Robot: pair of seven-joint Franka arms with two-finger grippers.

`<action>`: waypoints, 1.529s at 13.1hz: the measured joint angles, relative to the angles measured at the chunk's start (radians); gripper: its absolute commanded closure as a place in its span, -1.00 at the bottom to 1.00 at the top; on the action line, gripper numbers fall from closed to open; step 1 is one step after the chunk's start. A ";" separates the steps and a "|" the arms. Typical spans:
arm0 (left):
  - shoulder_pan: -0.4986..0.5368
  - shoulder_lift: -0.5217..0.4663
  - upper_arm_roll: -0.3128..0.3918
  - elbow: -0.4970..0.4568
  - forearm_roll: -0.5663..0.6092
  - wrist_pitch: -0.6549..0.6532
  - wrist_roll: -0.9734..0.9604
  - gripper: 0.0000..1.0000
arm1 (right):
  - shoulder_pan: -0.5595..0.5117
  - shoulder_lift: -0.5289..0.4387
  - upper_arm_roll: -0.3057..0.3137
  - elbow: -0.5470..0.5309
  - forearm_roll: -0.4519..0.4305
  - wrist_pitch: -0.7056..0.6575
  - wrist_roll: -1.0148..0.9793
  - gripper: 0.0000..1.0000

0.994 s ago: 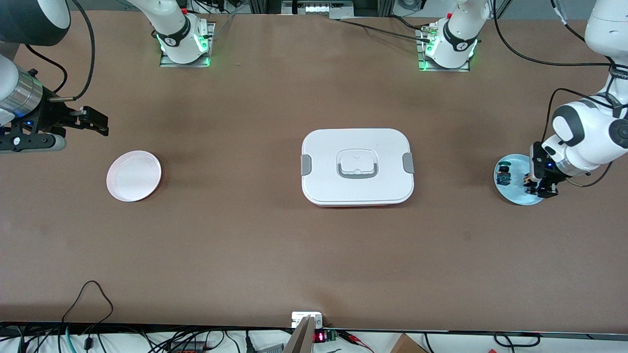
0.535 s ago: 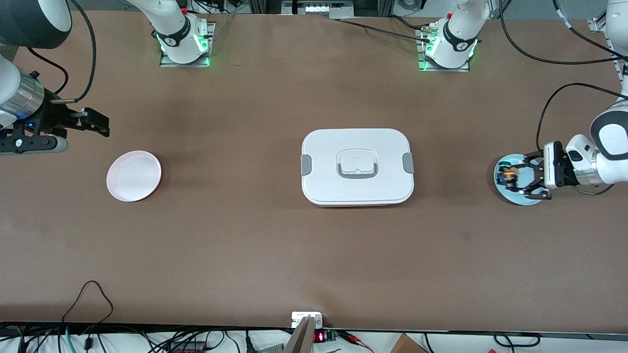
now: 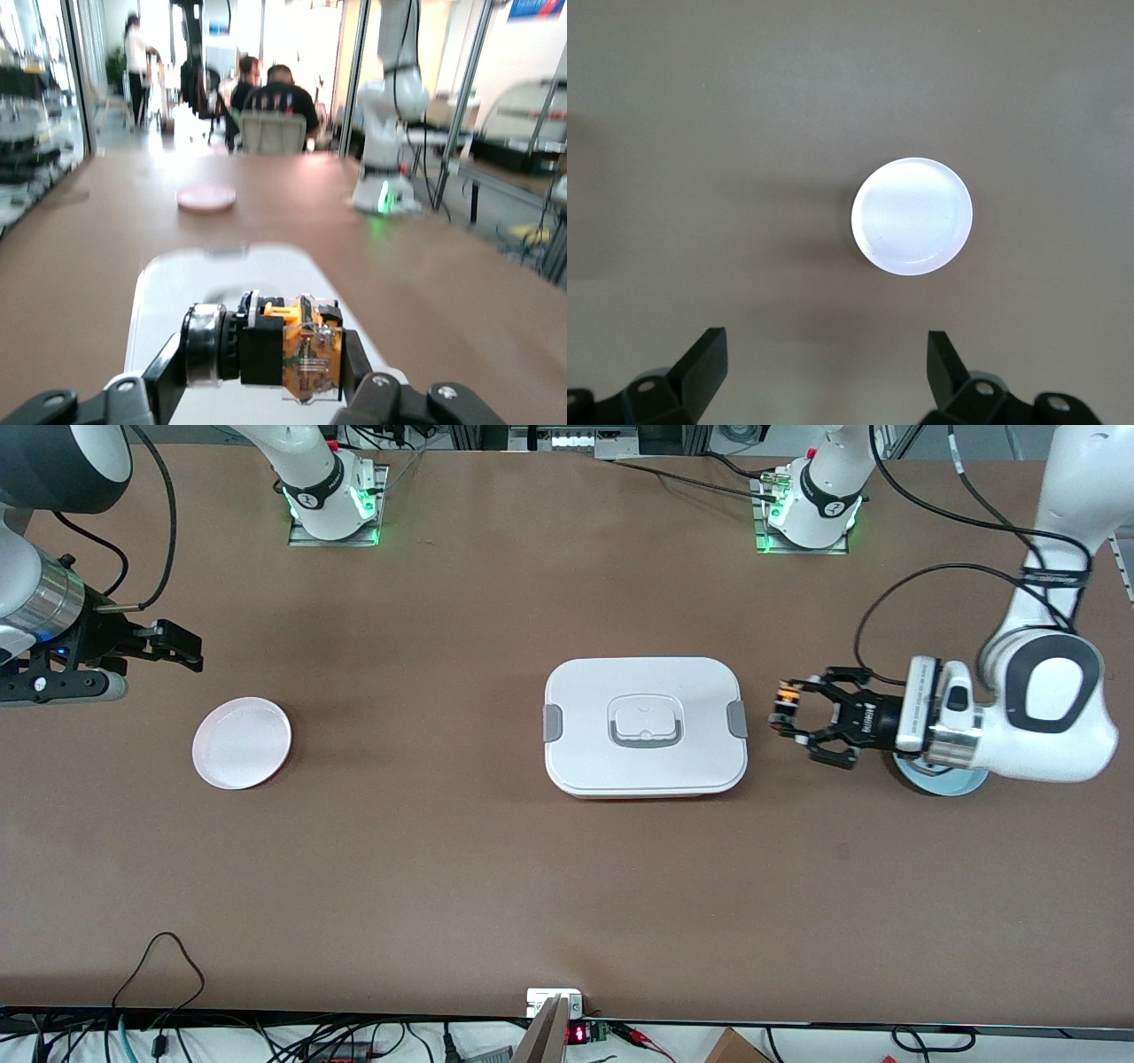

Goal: Transfer orange switch to right arm and place
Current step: 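Lift the orange switch with the left gripper toward the box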

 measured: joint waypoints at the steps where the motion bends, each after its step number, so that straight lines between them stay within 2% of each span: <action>1: -0.004 0.003 -0.040 0.001 -0.057 -0.001 -0.023 1.00 | 0.000 -0.001 0.000 0.002 0.008 0.000 0.000 -1.00; 4: -0.017 0.003 -0.157 0.008 -0.198 0.024 -0.088 1.00 | -0.006 -0.003 -0.007 0.005 0.107 -0.035 -0.001 -1.00; 7: -0.020 -0.017 -0.227 0.018 -0.237 0.092 -0.174 1.00 | -0.031 -0.004 -0.011 0.006 0.277 -0.074 -0.063 -1.00; 13: -0.019 -0.190 -0.240 -0.007 -0.244 0.132 -0.332 1.00 | -0.068 -0.010 -0.013 0.006 0.679 -0.175 -0.064 -1.00; 16: -0.015 -0.202 -0.240 -0.027 -0.283 0.139 -0.333 1.00 | -0.046 -0.008 0.004 0.004 0.864 -0.200 0.061 -1.00; 20: -0.012 -0.202 -0.240 -0.031 -0.387 0.135 -0.324 1.00 | 0.006 0.039 0.009 0.001 1.043 -0.201 0.151 -1.00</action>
